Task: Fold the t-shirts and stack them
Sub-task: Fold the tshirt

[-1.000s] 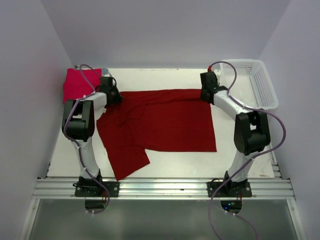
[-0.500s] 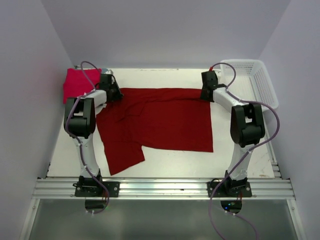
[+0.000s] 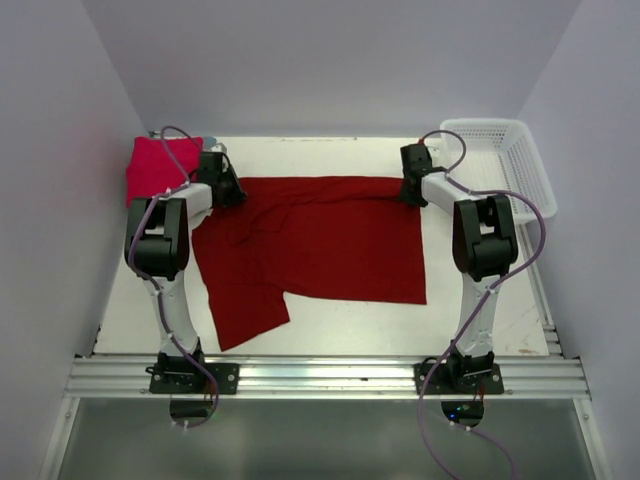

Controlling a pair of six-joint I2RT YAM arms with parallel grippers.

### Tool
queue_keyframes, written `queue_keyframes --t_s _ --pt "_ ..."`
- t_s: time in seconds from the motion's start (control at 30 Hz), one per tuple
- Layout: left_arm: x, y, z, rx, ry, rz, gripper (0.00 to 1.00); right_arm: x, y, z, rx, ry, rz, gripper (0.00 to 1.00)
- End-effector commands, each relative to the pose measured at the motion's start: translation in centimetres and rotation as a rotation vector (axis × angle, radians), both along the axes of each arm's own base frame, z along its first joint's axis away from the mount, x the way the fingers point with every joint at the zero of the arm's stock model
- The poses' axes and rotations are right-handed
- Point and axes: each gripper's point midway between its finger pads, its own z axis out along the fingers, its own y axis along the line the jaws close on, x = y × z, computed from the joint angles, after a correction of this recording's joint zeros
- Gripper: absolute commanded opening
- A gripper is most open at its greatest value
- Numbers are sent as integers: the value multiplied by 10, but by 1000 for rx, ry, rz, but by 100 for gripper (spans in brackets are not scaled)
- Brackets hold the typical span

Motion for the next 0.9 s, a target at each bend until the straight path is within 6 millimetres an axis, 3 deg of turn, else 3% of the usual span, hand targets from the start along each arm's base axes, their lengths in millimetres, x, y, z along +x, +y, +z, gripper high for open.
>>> queue_keyframes --t_s 0.0,0.27,0.43,0.87 --pt "-28 1 -18 6 101 -25 0 15 -3 14 6 -47 -26 36" --pt "-31 2 -20 8 109 -23 0 13 -11 9 -16 -33 -33 32" --pt "-32 2 -22 7 113 -24 0 14 -13 7 -13 -29 -36 24" --pt "-35 0 -23 0 117 -30 0 27 -12 12 -10 -39 -30 33"
